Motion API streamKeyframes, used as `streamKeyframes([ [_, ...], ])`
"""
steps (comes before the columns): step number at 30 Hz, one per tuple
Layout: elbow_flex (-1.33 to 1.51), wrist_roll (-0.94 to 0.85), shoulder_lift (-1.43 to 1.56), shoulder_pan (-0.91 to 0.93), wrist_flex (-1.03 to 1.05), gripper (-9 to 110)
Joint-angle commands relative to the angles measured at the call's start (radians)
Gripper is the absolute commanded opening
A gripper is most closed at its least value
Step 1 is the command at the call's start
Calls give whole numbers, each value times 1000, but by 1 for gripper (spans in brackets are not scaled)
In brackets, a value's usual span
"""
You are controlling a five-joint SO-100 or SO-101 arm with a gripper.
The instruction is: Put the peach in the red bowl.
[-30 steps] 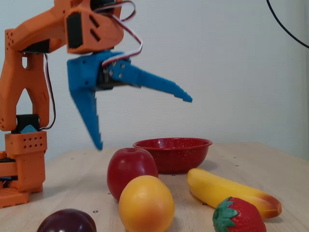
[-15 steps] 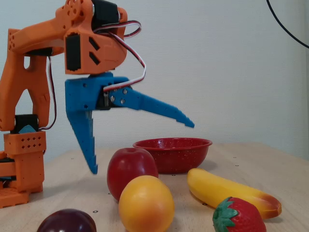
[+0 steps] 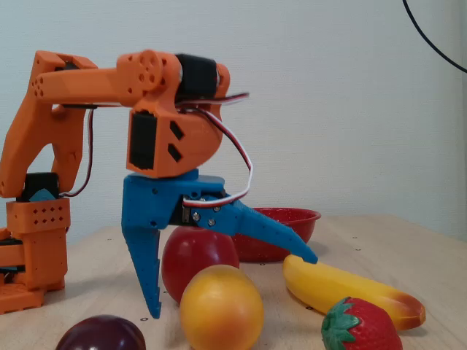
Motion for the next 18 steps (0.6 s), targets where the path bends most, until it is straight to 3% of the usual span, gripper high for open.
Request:
streamKeyframes([
  [1,-61,-18,58,38,-35,69],
  [18,0,-11,-2,74,-146,69],
])
